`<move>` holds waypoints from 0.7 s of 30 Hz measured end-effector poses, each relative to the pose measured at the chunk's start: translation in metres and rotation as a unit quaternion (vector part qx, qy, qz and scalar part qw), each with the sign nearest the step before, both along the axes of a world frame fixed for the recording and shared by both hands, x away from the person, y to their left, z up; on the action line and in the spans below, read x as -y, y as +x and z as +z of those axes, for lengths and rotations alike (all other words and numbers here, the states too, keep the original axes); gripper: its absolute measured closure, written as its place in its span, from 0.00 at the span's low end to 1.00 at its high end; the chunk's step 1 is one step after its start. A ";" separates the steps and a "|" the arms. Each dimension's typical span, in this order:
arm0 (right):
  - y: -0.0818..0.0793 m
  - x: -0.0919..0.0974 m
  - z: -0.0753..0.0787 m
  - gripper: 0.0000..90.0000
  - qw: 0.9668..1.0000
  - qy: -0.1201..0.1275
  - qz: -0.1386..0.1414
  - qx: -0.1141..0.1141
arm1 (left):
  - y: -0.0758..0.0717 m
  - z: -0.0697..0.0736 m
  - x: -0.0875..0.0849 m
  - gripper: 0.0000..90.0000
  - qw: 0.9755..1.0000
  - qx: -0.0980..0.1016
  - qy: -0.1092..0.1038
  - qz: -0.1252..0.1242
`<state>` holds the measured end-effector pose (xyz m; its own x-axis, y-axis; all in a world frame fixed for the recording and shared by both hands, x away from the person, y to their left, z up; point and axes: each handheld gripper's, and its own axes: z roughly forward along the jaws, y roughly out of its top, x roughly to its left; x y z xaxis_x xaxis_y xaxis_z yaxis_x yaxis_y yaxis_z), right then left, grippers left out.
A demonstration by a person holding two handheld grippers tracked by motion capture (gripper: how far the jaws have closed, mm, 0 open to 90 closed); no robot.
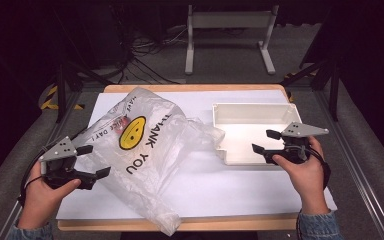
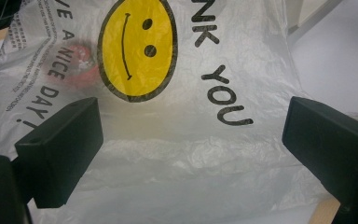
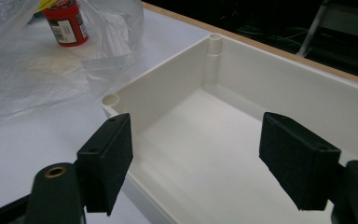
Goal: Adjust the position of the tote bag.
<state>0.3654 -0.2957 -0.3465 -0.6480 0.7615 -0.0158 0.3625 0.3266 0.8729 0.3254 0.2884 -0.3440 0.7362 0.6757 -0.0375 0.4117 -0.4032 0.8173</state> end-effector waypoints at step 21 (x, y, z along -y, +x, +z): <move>-0.002 -0.008 -0.002 0.25 1.000 0.010 0.007 -0.007 | -0.013 -0.003 0.033 0.04 0.985 -0.026 0.014 -0.168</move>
